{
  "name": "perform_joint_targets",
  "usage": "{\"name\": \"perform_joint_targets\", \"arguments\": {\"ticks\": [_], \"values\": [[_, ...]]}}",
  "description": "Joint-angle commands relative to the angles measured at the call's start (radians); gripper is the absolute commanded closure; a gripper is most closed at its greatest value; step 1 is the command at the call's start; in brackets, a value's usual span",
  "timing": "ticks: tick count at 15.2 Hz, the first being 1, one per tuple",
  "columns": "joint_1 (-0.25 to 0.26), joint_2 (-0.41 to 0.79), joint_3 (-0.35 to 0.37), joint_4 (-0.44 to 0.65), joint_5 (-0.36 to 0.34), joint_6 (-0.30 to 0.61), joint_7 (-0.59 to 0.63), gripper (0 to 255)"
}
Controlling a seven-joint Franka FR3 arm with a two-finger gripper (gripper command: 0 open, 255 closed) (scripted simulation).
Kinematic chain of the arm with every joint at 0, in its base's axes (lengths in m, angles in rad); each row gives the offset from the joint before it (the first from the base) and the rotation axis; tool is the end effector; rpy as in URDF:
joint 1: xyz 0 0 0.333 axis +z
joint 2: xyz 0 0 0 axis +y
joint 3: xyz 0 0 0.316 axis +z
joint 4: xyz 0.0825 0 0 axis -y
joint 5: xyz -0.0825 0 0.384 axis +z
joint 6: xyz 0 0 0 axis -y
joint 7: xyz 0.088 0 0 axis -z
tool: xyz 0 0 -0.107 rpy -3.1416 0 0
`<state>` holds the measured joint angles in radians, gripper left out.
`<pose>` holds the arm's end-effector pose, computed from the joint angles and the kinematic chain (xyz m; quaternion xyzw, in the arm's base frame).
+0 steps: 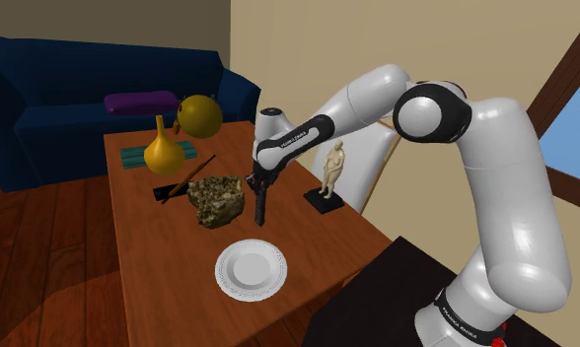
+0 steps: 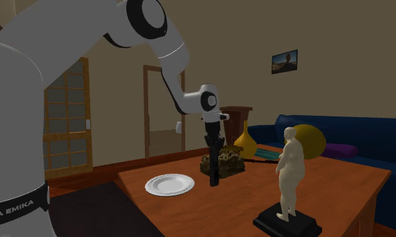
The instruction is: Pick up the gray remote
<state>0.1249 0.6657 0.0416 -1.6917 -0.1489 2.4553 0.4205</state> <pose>0.6788 0.1109 0.2194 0.9951 -0.0766 0.0582 0.0214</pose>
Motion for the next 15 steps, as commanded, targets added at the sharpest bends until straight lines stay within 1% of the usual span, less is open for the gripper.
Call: {"name": "perform_joint_targets", "arguments": {"ticks": [1,13,15], "values": [[0.0,-0.016,0.002,-0.001,0.002,-0.015,-0.002,255],[-0.006,-0.116,0.011,0.012,0.016,-0.127,-0.017,255],[-0.006,-0.117,0.011,0.012,0.016,-0.128,-0.017,255]]}}
